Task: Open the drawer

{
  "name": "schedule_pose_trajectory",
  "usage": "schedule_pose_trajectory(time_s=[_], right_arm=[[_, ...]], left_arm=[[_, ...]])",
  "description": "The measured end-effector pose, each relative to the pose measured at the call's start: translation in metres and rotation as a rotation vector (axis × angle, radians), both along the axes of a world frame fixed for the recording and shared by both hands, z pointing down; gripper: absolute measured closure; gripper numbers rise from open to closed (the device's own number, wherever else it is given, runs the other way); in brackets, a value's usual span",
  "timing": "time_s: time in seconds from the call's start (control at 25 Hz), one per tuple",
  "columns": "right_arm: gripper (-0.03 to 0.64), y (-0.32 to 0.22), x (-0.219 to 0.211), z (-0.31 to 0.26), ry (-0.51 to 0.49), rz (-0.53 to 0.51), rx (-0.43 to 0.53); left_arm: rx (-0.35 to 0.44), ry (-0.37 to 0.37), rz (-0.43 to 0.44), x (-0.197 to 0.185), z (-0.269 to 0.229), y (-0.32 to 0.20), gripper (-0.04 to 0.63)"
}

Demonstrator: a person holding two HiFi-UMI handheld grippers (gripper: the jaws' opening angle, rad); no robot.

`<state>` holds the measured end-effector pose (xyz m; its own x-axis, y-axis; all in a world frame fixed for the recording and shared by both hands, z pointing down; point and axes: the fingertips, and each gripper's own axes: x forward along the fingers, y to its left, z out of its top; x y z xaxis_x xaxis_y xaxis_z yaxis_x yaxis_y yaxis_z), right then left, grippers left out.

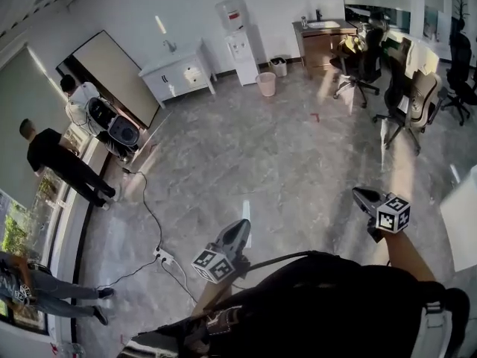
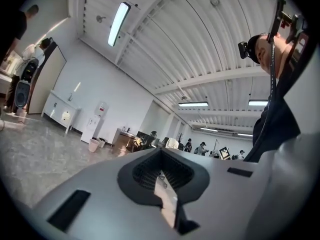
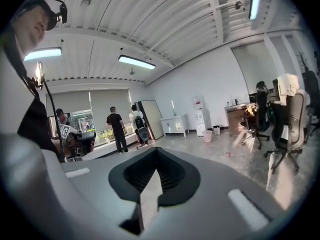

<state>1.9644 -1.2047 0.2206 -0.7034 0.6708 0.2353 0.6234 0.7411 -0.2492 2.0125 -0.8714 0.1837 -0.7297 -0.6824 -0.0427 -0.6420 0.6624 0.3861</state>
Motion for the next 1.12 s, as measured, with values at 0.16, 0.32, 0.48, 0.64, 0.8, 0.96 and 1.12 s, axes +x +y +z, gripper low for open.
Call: schedule_pose_trajectory(time_s=[0.16, 0.32, 0.48, 0.64, 0.8, 0.96, 1.12], right_arm=[[0.615, 0.015, -0.036, 0.011, 0.019, -0.041, -0.024], [0.615, 0.023, -0.081, 0.022, 0.038, -0.134, -0.033], [0.615, 0.018, -0.151, 0.02, 0.008, -0.256, -0.021], [0.615, 0.015, -0.218, -0.004, -0.036, -0.346, -0.017], [0.615, 0.01, -0.262, -0.004, -0.045, -0.436, -0.019], [0.615, 0.009, -0.296, 0.011, -0.012, -0.492, -0.024], [0.615, 0.036, -0.319, 0.025, -0.001, -0.534, -0.02]], left_arm=[[-0.004, 0.034, -0.072, -0.013, 0.009, 0.021, 0.594], [-0.016, 0.027, -0.165, -0.03, 0.009, 0.025, 0.594], [-0.003, 0.001, -0.299, -0.067, 0.005, 0.014, 0.594], [-0.012, -0.01, -0.381, -0.094, -0.005, -0.005, 0.594], [0.003, 0.004, -0.465, -0.11, -0.001, -0.028, 0.594], [-0.015, 0.022, -0.499, -0.13, 0.007, -0.049, 0.594], [-0.026, 0.032, -0.522, -0.149, 0.012, -0.031, 0.594]])
